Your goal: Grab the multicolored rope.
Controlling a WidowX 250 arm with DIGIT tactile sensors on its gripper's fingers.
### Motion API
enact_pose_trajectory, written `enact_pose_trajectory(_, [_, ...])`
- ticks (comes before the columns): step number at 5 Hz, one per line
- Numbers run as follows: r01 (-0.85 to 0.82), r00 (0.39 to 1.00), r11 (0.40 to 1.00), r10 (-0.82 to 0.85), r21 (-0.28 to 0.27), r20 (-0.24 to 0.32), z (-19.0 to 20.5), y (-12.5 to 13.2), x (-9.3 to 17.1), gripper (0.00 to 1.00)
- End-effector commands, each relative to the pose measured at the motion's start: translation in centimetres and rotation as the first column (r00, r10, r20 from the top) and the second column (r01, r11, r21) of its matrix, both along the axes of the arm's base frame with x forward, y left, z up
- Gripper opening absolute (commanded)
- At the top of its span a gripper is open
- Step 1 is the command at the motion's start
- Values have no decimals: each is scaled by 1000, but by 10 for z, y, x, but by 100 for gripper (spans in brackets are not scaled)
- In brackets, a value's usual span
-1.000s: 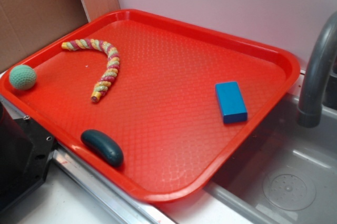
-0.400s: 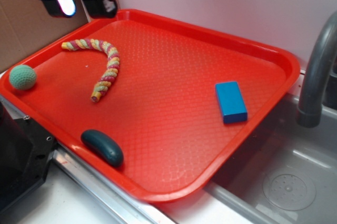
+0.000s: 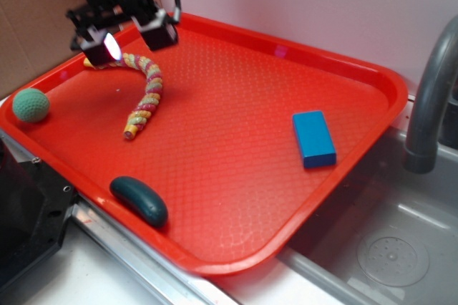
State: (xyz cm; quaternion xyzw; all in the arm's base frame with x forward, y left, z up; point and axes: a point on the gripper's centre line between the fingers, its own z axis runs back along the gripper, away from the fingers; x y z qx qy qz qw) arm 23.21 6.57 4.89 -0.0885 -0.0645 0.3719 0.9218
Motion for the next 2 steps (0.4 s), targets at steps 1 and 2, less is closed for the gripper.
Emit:
enact_pose_trajectory(1, [-28,998,1000,28,3,-56,-49,7,25,100])
enact_pose_trajectory(2, [-46,994,998,50,42,-101,-63,6,27,100])
